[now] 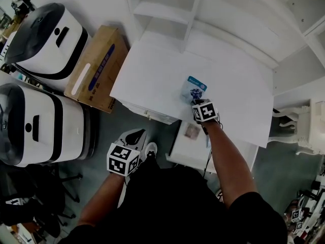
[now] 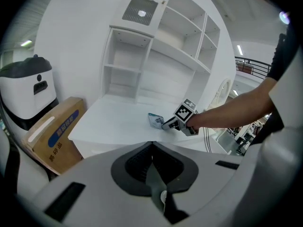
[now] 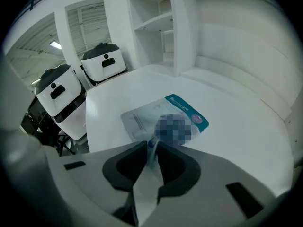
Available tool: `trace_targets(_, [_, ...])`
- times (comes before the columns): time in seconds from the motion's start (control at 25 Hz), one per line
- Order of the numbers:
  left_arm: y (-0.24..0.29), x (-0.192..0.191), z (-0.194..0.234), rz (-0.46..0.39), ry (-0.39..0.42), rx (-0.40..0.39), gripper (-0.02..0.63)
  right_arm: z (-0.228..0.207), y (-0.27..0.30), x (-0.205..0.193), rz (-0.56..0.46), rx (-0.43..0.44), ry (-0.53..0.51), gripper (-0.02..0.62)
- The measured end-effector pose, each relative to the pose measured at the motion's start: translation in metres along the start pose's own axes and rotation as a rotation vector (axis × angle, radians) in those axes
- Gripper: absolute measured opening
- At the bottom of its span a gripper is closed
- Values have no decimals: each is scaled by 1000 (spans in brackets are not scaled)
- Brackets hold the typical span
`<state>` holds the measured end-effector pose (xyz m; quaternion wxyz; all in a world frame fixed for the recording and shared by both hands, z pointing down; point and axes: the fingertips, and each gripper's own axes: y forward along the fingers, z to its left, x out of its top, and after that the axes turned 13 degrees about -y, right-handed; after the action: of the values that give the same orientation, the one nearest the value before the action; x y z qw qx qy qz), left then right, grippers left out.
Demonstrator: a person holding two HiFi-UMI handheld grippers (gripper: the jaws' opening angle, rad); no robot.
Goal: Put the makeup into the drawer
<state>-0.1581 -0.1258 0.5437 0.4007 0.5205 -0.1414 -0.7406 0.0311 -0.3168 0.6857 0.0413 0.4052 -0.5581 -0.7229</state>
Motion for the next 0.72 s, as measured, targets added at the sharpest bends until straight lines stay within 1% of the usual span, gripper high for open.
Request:
trace_targets(0.08, [1, 0, -2, -1, 4, -5, 11, 4, 1, 1, -2, -8, 2, 63])
trace_targets(0.16, [0, 1, -3, -1, 9, -10, 11, 5, 1, 2, -7, -18, 22, 49])
trace_targets(0.24, [-2, 2, -4, -2, 12, -14, 11, 4, 0, 1, -12, -22, 38, 43])
trace_targets(0.52, [-3, 2, -1, 5, 26, -21, 11, 6, -10, -2, -30, -33, 44, 31])
trace_targets(0.72, [4, 3, -11, 18, 56, -56, 11, 12, -31, -7, -85, -33, 77, 31])
